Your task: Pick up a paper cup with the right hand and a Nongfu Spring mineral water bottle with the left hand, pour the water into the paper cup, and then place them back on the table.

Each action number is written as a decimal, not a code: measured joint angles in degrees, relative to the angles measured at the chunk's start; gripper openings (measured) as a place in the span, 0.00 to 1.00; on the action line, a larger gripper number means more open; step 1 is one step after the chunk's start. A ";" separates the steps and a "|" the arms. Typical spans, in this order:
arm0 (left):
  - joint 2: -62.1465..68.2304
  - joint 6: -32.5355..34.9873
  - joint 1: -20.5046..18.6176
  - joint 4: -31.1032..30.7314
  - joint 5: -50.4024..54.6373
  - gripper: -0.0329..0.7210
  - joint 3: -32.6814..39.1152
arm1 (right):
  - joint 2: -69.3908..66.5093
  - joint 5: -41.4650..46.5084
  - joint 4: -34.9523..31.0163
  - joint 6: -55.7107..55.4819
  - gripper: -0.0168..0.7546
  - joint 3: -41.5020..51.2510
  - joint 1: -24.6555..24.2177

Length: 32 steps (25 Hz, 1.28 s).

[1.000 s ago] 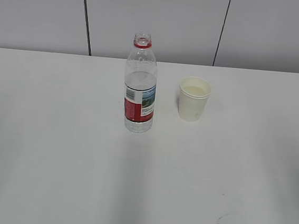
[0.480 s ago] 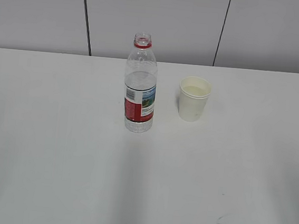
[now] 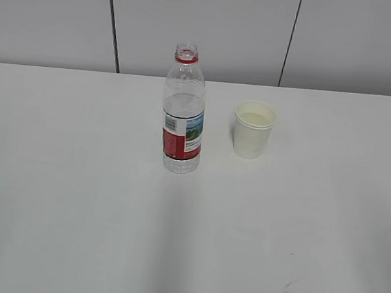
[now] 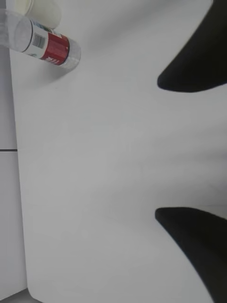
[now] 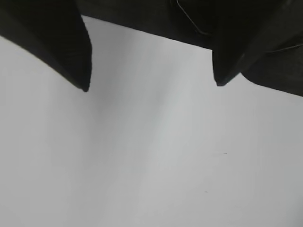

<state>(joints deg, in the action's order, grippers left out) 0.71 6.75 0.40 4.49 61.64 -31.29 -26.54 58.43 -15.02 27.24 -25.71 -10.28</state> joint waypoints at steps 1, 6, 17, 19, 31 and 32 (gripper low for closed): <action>-0.44 0.01 0.00 0.00 0.09 0.65 0.00 | 0.98 -0.14 0.00 0.00 0.78 0.00 0.00; -0.89 0.01 0.00 0.00 0.27 0.65 0.00 | 4.40 -0.27 0.00 0.00 0.78 0.00 0.00; -1.07 0.06 0.05 0.00 0.28 0.65 0.00 | 5.27 2.49 0.21 -6.35 0.78 1.25 0.00; -1.23 0.06 0.32 0.00 0.28 0.65 0.00 | 5.27 2.49 0.41 -7.66 0.78 1.25 0.00; -1.48 0.06 1.15 0.06 0.28 0.65 0.00 | 7.34 2.20 0.41 -9.16 0.78 1.93 4.27; -1.48 0.06 1.15 0.06 0.28 0.65 0.00 | 8.34 2.20 0.41 -9.16 0.78 1.93 4.36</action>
<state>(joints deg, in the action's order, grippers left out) -0.77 6.80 1.55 4.55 61.93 -31.29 -18.19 60.63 -14.62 18.08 -23.78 -5.92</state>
